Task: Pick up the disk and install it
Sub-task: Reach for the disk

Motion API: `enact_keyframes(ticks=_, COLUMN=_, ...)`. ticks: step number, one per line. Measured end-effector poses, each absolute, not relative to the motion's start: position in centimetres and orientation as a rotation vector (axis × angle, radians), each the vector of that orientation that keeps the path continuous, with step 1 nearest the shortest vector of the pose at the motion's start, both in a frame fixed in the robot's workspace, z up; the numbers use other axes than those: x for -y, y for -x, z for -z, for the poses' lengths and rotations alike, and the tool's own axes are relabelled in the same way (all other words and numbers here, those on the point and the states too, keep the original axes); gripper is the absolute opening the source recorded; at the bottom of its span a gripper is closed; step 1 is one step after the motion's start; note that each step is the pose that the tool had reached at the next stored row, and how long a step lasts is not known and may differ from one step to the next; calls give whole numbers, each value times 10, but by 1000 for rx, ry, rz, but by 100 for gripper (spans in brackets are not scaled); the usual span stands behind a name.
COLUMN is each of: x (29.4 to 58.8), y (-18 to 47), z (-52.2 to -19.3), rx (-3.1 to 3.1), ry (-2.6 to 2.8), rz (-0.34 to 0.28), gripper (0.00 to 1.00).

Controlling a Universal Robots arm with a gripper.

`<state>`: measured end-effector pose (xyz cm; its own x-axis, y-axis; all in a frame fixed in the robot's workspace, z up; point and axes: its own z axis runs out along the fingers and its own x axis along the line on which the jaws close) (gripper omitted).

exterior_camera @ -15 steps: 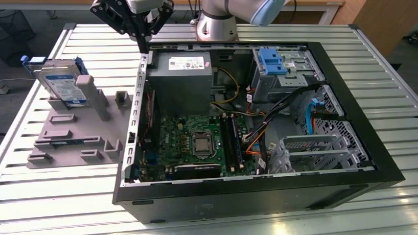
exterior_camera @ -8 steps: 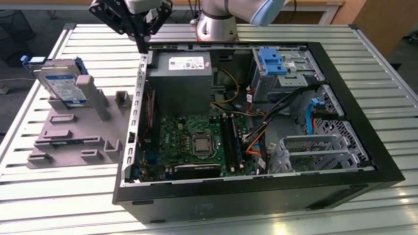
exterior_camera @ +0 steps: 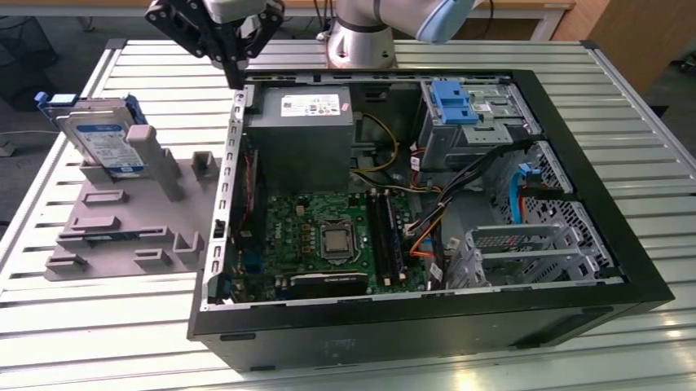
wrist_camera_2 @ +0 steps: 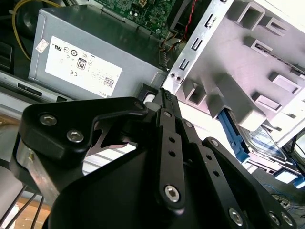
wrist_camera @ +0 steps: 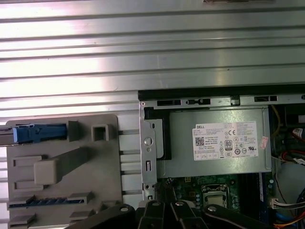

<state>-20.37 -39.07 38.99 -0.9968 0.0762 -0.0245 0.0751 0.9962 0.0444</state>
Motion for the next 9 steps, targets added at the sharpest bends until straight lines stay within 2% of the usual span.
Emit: enact_keyframes(ticks=9, x=391, y=208, z=-389, rx=-3113, ry=-118, rz=-68, gripper=11)
